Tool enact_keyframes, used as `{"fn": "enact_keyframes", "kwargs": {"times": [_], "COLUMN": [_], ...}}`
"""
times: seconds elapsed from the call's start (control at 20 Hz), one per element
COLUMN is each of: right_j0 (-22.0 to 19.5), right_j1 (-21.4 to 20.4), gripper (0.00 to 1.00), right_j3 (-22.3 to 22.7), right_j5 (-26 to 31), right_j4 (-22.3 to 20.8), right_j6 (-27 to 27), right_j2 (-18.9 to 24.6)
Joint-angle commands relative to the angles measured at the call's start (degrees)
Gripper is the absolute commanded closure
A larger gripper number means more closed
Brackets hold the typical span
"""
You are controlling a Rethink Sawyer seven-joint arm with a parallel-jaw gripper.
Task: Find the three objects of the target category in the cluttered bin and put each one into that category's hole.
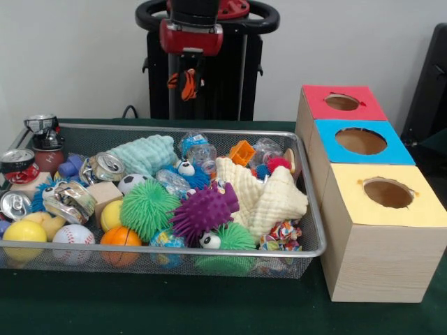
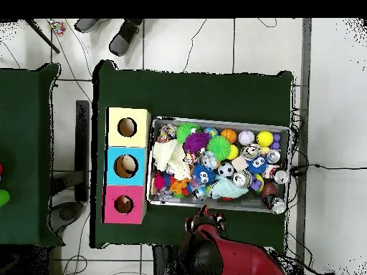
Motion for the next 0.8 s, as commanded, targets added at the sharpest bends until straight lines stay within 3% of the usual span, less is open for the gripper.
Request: {"fn": "enact_keyframes", "kwargs": {"times": [0.05,0.8], "right_j0": [1.11,0.90], "right_j1": [-1.96,-3.65], "gripper": [1.00,1.00], "right_j3": [5.58,4.11], "right_j5": [-2.18,-0.30], "right_j4": [-1.35,-1.68], "right_j6": [10.85,8.42], "right_j2": [1.52,0.41]}}
